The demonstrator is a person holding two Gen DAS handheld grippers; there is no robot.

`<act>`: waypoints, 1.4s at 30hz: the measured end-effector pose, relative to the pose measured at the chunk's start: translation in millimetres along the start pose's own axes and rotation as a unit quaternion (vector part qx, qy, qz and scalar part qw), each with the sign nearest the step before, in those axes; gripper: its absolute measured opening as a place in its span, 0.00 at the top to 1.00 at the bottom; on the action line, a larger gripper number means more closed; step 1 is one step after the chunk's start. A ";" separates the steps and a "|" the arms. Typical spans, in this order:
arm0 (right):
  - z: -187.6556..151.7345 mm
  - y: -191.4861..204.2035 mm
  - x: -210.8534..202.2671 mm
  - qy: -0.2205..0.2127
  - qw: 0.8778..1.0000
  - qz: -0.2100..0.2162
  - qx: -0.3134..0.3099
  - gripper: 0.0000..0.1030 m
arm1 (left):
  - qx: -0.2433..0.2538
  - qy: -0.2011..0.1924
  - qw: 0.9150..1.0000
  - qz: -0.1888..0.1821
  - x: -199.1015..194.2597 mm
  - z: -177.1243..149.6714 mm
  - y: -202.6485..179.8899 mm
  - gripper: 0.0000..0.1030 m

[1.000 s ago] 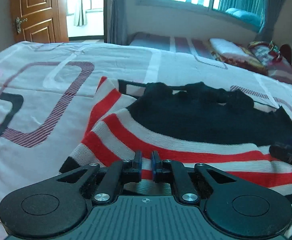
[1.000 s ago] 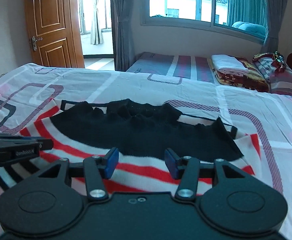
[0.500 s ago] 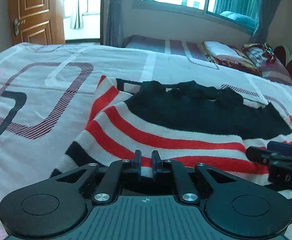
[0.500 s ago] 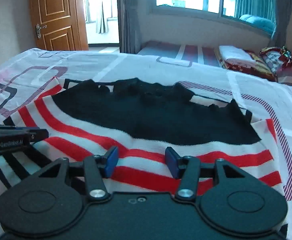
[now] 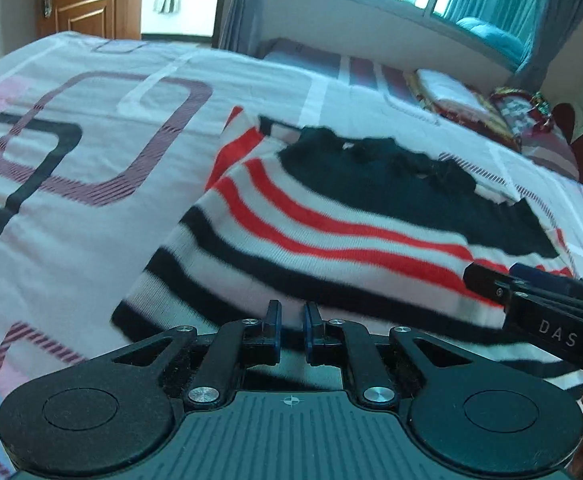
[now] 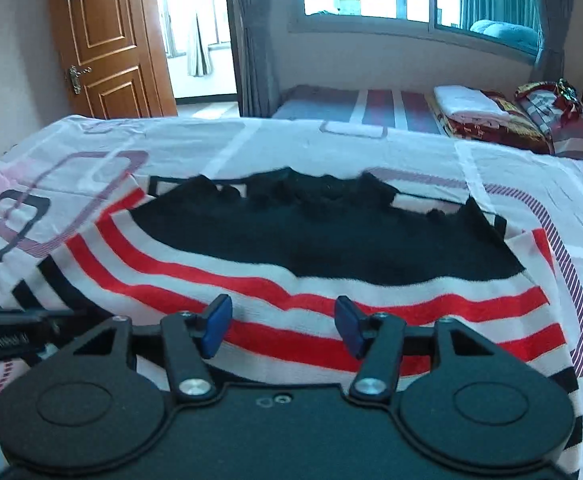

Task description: Fold small clothes

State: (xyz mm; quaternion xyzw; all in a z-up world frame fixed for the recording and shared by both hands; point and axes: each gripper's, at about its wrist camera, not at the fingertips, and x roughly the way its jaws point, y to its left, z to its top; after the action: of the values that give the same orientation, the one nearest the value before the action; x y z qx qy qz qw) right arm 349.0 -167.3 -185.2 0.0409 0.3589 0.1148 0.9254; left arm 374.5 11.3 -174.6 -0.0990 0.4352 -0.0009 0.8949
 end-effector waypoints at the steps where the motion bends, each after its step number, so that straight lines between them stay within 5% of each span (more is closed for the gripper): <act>1: -0.6 2.7 -1.2 0.001 1.000 0.002 -0.005 0.45 | -0.003 0.006 1.000 0.002 -0.6 -1.4 1.6 0.89; 10: -15.9 6.3 -7.0 0.010 1.000 0.000 -0.004 0.45 | -0.090 0.006 0.995 -0.035 -13.2 -23.7 28.4 0.88; 12: -18.5 6.1 -7.7 0.013 1.000 0.000 -0.003 0.45 | -0.105 -0.001 0.994 -0.041 -14.8 -28.2 31.6 0.82; 13: -20.0 5.9 -7.9 0.014 1.000 0.001 -0.003 0.45 | -0.108 -0.003 0.993 -0.043 -15.7 -29.8 31.8 0.53; 14: -20.9 5.9 -8.1 0.014 1.000 0.001 -0.002 0.45 | -0.105 -0.010 0.994 -0.041 -18.5 -30.9 29.8 0.12; 15: -21.9 5.5 -8.5 0.014 1.000 0.001 0.000 0.45 | -0.095 -0.028 0.995 -0.021 -24.1 -33.1 26.5 0.00; 17: -23.2 5.1 -9.2 0.014 1.000 0.003 0.001 0.44 | -0.052 -0.083 0.995 0.016 -37.4 -37.5 15.9 0.00; 20: -24.6 4.2 -9.9 0.014 1.000 0.004 0.000 0.44 | -0.030 -0.046 0.998 -0.002 -28.6 -33.3 11.1 0.00; 27: -24.3 3.4 -10.4 0.010 1.000 0.002 -0.001 0.44 | -0.189 0.004 0.981 -0.052 -2.8 -43.5 46.7 0.01; 37: -28.3 1.6 -0.7 0.013 1.000 0.001 -0.001 0.43 | -0.259 -0.060 0.960 -0.091 41.2 -13.7 54.6 0.15; 39: -28.7 0.9 0.2 0.011 1.000 0.003 -0.001 0.43 | -0.273 -0.072 0.955 -0.090 48.0 -7.8 57.1 0.25; 41: -29.0 0.1 1.2 0.010 1.000 0.006 -0.001 0.42 | -0.287 -0.073 0.952 -0.080 54.3 -4.0 59.5 0.56; 42: -29.3 -0.1 1.3 0.009 1.000 0.006 -0.002 0.42 | -0.296 -0.070 0.949 -0.078 55.7 -4.3 62.7 0.59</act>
State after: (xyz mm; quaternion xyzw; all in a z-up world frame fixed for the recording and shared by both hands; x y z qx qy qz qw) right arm 330.2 -167.3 -207.7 0.0400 0.3667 0.1217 0.9215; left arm 400.5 67.1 -231.8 -0.3935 0.3428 0.0648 0.8506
